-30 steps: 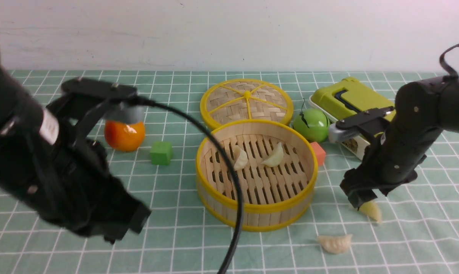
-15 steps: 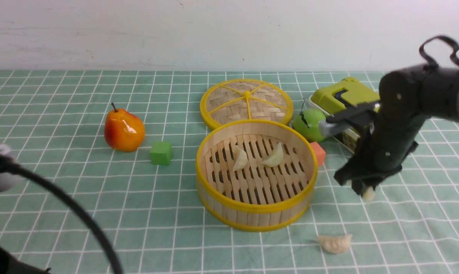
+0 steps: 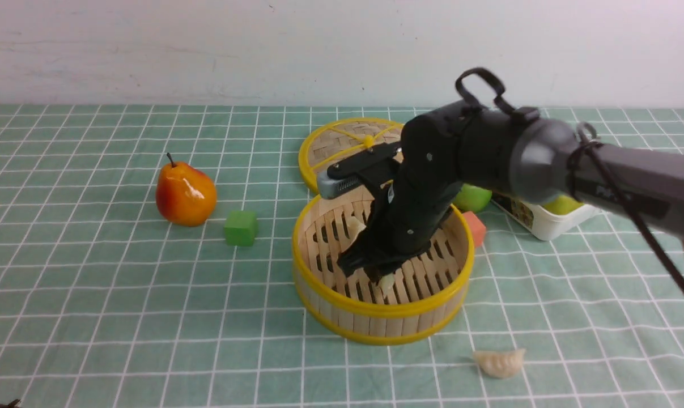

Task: Put the dumplings into the steamer on the table with the blue tablecloth.
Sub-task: 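Place the dumpling in the bamboo steamer basket with the right gripper, then reach for and grasp a dumpling lying on the table beside the steamer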

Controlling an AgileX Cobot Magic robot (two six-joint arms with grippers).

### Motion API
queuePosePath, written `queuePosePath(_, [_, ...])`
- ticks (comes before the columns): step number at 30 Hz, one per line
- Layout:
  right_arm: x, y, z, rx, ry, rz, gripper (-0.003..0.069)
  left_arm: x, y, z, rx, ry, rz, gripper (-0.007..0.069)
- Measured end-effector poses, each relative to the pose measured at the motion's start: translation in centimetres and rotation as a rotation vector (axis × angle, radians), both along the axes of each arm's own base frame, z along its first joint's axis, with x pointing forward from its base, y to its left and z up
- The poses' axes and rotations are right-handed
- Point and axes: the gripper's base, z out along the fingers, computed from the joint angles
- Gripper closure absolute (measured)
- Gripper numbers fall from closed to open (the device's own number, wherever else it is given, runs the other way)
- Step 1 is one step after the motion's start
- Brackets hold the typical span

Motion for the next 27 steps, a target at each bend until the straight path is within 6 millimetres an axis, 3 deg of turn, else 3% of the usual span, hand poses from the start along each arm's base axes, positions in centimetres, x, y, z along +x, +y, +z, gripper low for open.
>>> queuePosePath(2, [0.3,0.2,-0.4,0.010,0.012,-0.036,0.0363,0.0,0.0,0.0,0.001,0.001,0.000,0.0638])
queuePosePath(5, [0.2,0.1,0.6,0.005,0.034,-0.062,0.0226,0.0,0.0,0.0,0.002,0.001,0.000,0.0638])
queuePosePath(9, [-1.8,-1.1,4.7,-0.062,0.082,0.030,0.0067,0.1,0.1,-0.1,0.019,-0.007,0.006,0.0638])
queuePosePath(11, [-3.5,-2.3,7.4,-0.094,0.087,0.106,0.0031,0.1,0.2,-0.1,0.029,-0.013,0.010,0.0638])
queuePosePath(15, [-6.5,-5.1,9.1,-0.139,0.092,0.224,0.0025,0.3,0.5,-0.1,0.057,-0.031,0.022,0.0638])
queuePosePath(18, [-8.7,-7.3,7.7,-0.196,0.136,0.349,0.0062,0.4,0.5,-0.1,0.062,-0.039,0.025,0.0638])
queuePosePath(20, [-9.4,-8.0,5.7,-0.222,0.148,0.421,0.0095,0.4,0.5,0.0,0.058,-0.043,0.025,0.0638])
queuePosePath(27, [-9.1,-8.3,-1.3,-0.294,0.108,0.535,0.0191,0.4,0.4,0.0,0.044,-0.040,0.022,0.0638])
